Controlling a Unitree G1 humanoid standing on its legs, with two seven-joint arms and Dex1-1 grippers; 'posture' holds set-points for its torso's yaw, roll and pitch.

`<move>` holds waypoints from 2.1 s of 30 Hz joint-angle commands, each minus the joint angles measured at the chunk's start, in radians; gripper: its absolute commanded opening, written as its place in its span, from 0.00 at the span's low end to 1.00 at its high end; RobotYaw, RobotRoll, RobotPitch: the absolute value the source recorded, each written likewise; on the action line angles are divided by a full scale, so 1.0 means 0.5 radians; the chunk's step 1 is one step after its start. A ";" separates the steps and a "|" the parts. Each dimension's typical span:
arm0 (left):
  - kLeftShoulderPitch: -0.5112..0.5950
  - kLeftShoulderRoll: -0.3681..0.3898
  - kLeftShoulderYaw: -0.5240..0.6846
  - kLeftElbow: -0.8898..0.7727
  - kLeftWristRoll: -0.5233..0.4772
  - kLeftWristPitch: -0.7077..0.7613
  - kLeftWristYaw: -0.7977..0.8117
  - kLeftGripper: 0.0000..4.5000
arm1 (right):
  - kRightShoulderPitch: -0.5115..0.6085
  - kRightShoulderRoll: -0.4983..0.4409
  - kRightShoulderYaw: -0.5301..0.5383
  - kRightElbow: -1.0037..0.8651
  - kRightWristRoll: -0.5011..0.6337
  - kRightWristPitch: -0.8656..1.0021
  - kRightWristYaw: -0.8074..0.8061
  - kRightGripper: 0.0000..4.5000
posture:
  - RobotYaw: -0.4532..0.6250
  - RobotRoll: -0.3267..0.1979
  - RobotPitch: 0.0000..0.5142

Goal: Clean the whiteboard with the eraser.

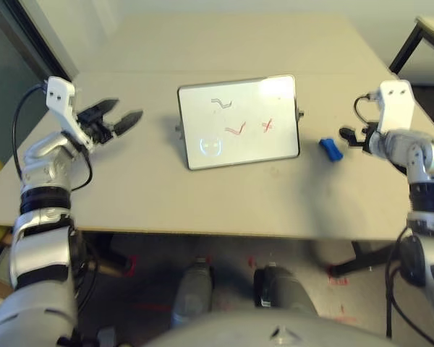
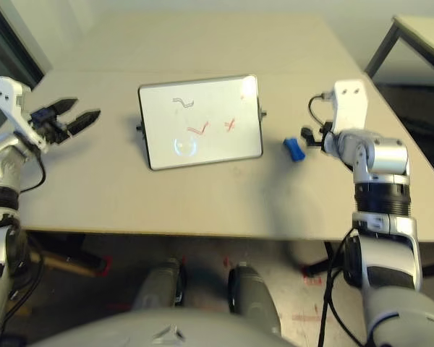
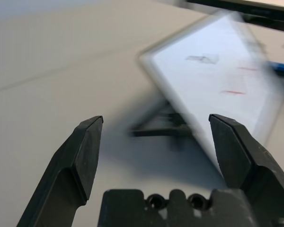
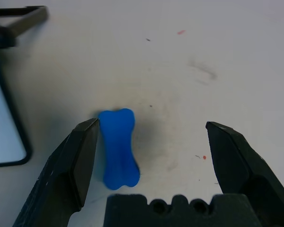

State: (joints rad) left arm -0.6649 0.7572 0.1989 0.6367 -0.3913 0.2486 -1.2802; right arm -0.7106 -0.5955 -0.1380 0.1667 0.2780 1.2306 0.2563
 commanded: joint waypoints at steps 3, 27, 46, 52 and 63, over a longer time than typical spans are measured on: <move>0.127 0.100 -0.177 -0.310 -0.057 0.303 -0.330 1.00 | -0.085 -0.059 0.195 0.054 -0.035 0.069 0.128 0.99 | 0.64 0.62 0.10; 0.158 0.098 -0.111 -0.541 -0.156 0.393 -0.309 1.00 | -0.186 0.108 0.366 0.860 -0.249 -0.350 0.290 0.78 | 0.68 0.62 0.08; 0.084 0.062 -0.177 -0.456 -0.114 0.318 -0.311 1.00 | -0.137 -0.293 0.962 -0.383 -0.331 -0.209 0.745 0.07 | 0.65 0.62 0.09; 0.062 0.039 -0.203 -0.432 -0.106 0.292 -0.311 1.00 | -0.192 -0.267 1.287 -0.389 -0.575 -0.434 0.774 0.07 | 0.65 0.62 0.08; 0.063 0.035 -0.204 -0.428 -0.109 0.264 -0.299 1.00 | -0.308 -0.110 1.508 -0.088 -0.978 -0.742 0.793 0.07 | 0.66 0.62 0.05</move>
State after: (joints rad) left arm -0.6208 0.7785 0.1017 0.4118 -0.4558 0.3892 -1.4339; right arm -0.8509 -0.6562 0.5983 0.1052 -0.1822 0.8798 0.6408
